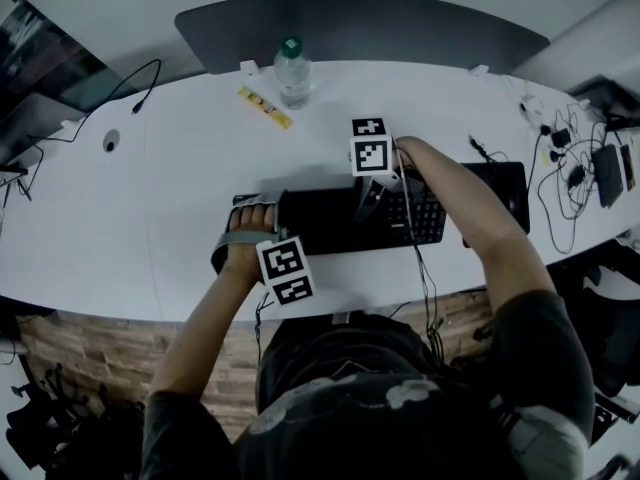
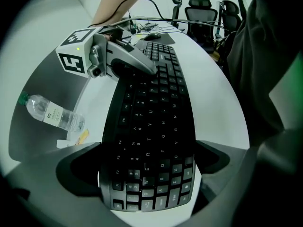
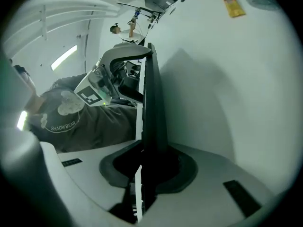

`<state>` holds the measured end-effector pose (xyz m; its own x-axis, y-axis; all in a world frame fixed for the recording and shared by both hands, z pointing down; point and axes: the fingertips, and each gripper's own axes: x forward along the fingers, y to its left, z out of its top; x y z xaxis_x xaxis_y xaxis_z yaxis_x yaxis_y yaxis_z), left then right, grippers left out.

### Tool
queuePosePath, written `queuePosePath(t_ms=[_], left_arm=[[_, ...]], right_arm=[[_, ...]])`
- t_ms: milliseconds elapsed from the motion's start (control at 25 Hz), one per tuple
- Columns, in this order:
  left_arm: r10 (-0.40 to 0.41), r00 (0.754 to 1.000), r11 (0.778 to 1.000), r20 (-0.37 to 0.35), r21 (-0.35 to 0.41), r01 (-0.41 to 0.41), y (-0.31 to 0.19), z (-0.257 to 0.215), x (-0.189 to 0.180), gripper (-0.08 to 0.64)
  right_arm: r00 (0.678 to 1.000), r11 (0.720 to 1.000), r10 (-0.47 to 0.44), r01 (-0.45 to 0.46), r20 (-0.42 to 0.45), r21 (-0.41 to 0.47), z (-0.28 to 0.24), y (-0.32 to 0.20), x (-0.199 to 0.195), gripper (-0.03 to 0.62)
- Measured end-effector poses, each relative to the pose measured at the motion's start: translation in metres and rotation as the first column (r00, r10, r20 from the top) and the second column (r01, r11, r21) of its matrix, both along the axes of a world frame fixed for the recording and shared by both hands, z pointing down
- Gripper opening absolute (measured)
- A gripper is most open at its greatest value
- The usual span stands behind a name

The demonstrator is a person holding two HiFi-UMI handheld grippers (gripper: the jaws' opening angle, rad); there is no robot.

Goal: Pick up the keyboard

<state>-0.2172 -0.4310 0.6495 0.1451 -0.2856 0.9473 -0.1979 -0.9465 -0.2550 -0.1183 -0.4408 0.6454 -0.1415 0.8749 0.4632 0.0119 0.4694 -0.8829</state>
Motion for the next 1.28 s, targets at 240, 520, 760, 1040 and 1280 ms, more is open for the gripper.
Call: queuePosePath(t_ms=[240, 520, 760, 1040, 1280], left_arm=[[-0.013, 0.999, 0.994, 0.048, 0.105, 0.008, 0.006, -0.009, 0.003, 0.589], [-0.044, 0.995, 0.983, 0.085, 0.181, 0.028, 0.009, -0.020, 0.009, 0.589], [-0.068, 0.993, 0.956, 0.094, 0.292, 0.038, 0.013, -0.044, 0.026, 0.589], [-0.236, 0.969, 0.888, -0.071, 0.390, 0.244, 0.010, -0.088, 0.035, 0.588], [-0.427, 0.868, 0.817, -0.253, 0.304, 0.491, 0.028, -0.104, 0.035, 0.588]], right_arm=[[0.997, 0.997, 0.071, -0.071, 0.041, -0.008, -0.013, 0.010, 0.003, 0.072], [0.978, 0.982, 0.188, -0.189, 0.096, 0.011, -0.026, 0.022, 0.017, 0.072], [0.951, 0.958, 0.279, -0.286, 0.135, 0.032, -0.039, 0.032, 0.042, 0.072], [0.846, 0.874, 0.469, -0.485, 0.253, 0.000, -0.062, 0.040, 0.067, 0.072], [0.711, 0.768, 0.601, -0.641, 0.364, -0.015, -0.070, 0.049, 0.089, 0.072]])
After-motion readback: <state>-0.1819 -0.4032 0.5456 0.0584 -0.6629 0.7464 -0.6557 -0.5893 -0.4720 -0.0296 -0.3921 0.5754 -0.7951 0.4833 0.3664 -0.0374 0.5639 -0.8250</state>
